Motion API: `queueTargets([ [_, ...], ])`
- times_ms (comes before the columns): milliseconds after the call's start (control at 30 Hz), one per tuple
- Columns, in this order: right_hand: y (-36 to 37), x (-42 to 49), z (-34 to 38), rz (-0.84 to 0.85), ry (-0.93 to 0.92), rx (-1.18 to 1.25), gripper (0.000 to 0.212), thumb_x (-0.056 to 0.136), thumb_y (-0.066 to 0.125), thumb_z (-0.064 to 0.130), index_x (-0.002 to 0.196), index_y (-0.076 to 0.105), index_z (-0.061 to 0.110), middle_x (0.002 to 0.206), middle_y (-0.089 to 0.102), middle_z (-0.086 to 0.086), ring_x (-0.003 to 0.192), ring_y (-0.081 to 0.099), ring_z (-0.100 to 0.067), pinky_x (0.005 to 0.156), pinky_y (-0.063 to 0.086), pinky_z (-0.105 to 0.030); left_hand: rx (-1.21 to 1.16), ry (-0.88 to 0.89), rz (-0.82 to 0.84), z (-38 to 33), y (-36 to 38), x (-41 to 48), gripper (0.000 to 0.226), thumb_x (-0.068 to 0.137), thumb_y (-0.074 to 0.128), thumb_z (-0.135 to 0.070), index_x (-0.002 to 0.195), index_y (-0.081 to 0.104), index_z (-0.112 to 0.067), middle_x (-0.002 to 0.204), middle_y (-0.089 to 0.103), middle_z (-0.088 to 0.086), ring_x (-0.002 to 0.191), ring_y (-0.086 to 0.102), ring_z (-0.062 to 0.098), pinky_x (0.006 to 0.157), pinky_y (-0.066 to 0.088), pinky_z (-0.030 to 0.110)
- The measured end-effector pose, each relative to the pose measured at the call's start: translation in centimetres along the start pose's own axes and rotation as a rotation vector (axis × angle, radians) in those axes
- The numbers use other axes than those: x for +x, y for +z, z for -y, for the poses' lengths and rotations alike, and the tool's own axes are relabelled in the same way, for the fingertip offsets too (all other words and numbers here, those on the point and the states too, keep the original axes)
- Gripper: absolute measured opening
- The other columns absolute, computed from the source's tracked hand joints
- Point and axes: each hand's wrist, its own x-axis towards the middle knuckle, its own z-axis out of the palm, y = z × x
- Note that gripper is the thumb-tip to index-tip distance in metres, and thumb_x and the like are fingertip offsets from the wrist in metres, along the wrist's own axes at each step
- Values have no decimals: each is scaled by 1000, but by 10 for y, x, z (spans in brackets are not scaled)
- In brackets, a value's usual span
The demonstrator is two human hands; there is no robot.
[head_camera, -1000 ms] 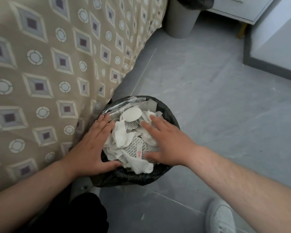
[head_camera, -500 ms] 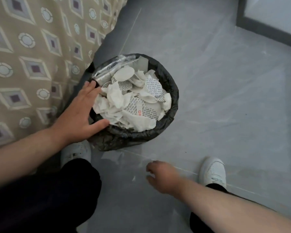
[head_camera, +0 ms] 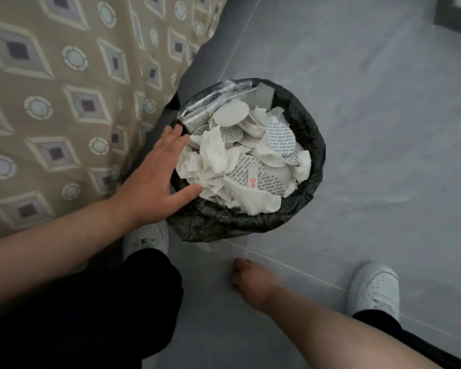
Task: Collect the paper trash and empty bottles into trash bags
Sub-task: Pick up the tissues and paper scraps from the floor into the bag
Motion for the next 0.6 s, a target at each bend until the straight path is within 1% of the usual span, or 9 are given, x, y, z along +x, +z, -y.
queueTargets([
  [67, 1, 0, -2, -27, -19, 32, 27, 94, 48, 24, 104, 63, 4, 118, 55, -18, 106, 56, -36, 86, 44, -36, -5, -15, 2, -3, -1, 0, 98, 72, 47, -65, 150, 14, -16, 159, 2, -1, 146, -6, 9, 117, 7, 32],
  [133, -4, -3, 0, -51, -38, -9, 28, 96, 47, 22, 106, 64, 3, 120, 53, -18, 107, 55, -35, 88, 42, -36, -26, -40, -5, -6, -2, 0, 101, 70, 51, -63, 151, 13, -15, 160, 1, 2, 146, -6, 10, 116, 5, 29],
  [233, -9, -4, 6, -92, 10, 11, 26, 98, 43, 17, 108, 61, 3, 119, 53, -19, 106, 57, -35, 88, 43, -36, -78, -117, -48, -7, 0, -2, 105, 69, 63, -55, 151, 10, -15, 160, -1, 4, 143, -5, 3, 113, 5, 21],
  [300, -18, -8, 12, -108, 96, 203, 21, 96, 46, 15, 100, 63, 3, 109, 59, -17, 99, 59, -33, 85, 44, -35, -103, -149, -52, -6, 1, -2, 108, 68, 65, -53, 151, 7, -16, 160, -3, 3, 141, -6, -1, 111, 4, 19],
  [333, -27, -12, 16, -122, 154, 350, 17, 93, 49, 12, 93, 64, 5, 98, 62, -14, 89, 60, -30, 81, 46, -36, -105, -155, -47, -6, 2, -2, 109, 69, 68, -53, 151, 7, -16, 160, -3, 3, 141, -6, -2, 111, 5, 19],
  [400, -54, -25, 26, -134, 254, 724, 14, 89, 54, 3, 78, 59, 10, 70, 60, -6, 65, 57, -24, 66, 49, -38, -108, -156, -40, -5, 2, -2, 109, 72, 75, -47, 151, 6, -16, 160, -3, 2, 141, -5, -1, 111, 5, 20],
  [433, -71, -34, 32, -121, 265, 897, 18, 89, 56, 0, 75, 56, 11, 63, 57, -4, 56, 55, -20, 59, 50, -35, -110, -153, -45, -5, 2, -2, 109, 73, 75, -46, 151, 6, -16, 160, -3, 1, 141, -4, -1, 112, 5, 20],
  [533, -128, -72, 55, -16, 107, 1122, 20, 88, 60, -5, 78, 54, 11, 60, 56, -5, 49, 58, -11, 51, 52, -21, -110, -145, -60, -5, 3, -2, 111, 67, 68, -52, 151, 7, -15, 160, -2, 1, 142, -4, -1, 112, 4, 19],
  [600, -169, -95, 70, 18, 1, 1192, 23, 86, 61, -10, 77, 56, 11, 61, 57, -6, 51, 60, -11, 52, 54, -21, -124, -151, -56, -5, 2, -3, 112, 64, 64, -56, 151, 7, -15, 160, -3, 1, 142, -4, -1, 112, 4, 19],
])
